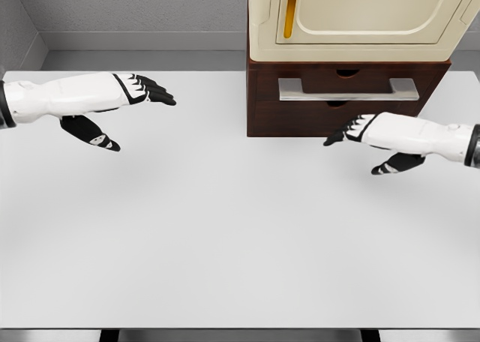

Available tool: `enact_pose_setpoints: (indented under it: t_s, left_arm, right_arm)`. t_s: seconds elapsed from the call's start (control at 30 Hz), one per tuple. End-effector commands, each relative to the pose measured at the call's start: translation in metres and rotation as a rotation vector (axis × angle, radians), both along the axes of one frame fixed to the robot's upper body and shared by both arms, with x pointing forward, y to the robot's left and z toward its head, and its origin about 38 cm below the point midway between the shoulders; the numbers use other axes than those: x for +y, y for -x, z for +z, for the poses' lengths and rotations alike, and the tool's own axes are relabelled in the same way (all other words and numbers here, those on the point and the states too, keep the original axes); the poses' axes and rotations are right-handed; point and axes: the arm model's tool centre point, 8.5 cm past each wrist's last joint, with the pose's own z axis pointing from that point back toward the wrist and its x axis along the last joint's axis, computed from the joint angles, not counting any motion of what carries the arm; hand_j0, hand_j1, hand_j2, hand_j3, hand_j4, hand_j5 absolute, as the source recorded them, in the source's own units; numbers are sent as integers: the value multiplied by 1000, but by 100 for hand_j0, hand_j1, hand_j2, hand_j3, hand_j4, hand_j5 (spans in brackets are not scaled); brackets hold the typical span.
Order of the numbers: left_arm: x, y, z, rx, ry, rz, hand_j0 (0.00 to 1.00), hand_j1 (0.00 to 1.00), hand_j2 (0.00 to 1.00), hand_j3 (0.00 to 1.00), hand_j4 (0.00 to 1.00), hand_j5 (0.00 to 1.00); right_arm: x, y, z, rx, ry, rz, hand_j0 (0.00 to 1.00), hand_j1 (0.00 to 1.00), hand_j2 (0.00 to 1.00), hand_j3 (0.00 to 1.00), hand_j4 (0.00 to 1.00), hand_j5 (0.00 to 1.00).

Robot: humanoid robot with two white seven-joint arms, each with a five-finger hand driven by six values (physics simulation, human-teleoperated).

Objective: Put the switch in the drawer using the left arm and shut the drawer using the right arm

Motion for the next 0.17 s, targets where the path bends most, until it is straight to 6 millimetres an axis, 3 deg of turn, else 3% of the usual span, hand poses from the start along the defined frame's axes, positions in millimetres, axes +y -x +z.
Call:
enact_pose_setpoints:
  t_s: [0.0, 0.13]
  left_arm:
    - [1, 0, 1, 3, 5, 5, 100, 100, 100, 100, 100, 100]
    - [4, 0, -6, 18, 3, 15, 100, 100, 100, 100, 100, 100]
  right_arm:
    - [4, 2, -3, 11, -1, 11, 100, 100, 100, 100, 100, 100]
    - [4, 2, -4, 11, 4, 11, 100, 100, 100, 100, 100, 100]
